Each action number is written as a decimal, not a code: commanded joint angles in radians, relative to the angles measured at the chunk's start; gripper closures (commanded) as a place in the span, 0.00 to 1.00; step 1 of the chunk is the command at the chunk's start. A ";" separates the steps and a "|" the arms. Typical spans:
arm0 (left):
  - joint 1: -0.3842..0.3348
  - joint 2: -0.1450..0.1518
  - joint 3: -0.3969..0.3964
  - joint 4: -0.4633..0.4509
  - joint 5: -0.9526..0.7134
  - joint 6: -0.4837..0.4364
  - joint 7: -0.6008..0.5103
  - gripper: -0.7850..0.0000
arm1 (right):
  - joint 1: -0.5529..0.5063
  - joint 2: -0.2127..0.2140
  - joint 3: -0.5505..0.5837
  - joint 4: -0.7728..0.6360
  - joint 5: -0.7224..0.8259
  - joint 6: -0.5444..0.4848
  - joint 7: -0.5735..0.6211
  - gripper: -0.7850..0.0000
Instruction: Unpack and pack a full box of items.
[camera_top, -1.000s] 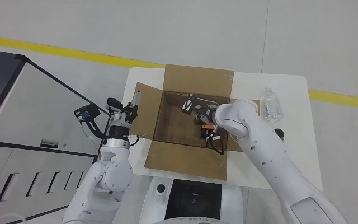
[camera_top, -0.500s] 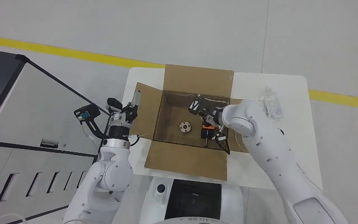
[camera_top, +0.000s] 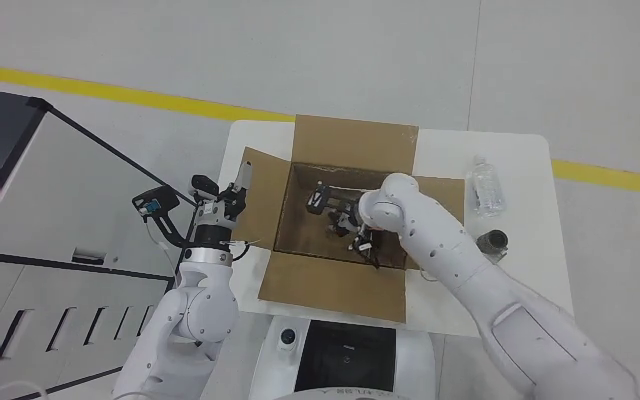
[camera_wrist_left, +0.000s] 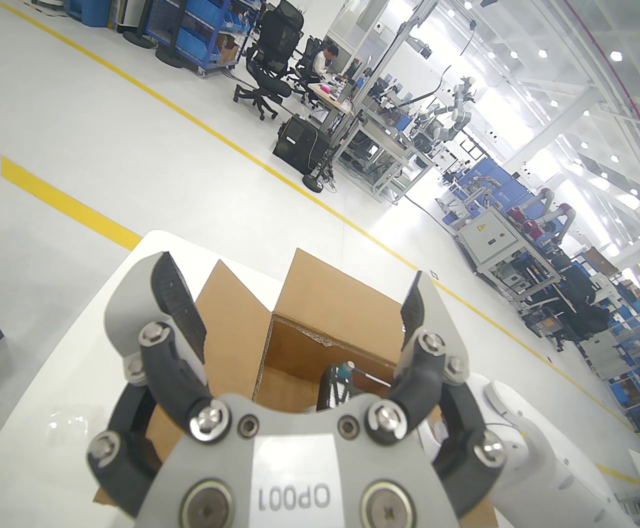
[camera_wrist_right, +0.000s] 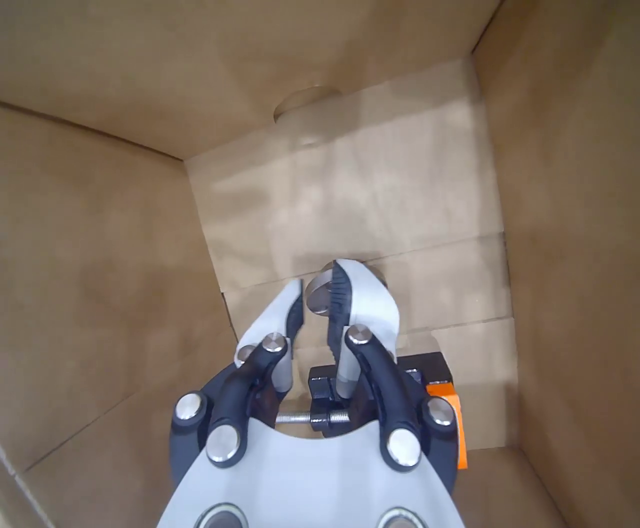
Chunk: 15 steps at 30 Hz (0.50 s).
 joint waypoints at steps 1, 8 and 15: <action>0.000 0.000 0.000 0.000 0.000 0.000 0.000 0.00 | 0.017 -0.016 -0.024 0.033 0.006 0.007 -0.007 0.60; 0.000 0.000 0.000 0.000 0.000 0.000 0.000 0.00 | 0.055 -0.058 -0.075 0.106 0.013 0.043 -0.003 0.53; 0.000 0.000 0.000 0.000 0.000 0.000 0.000 0.00 | 0.069 -0.078 -0.090 0.146 0.029 0.052 0.007 0.42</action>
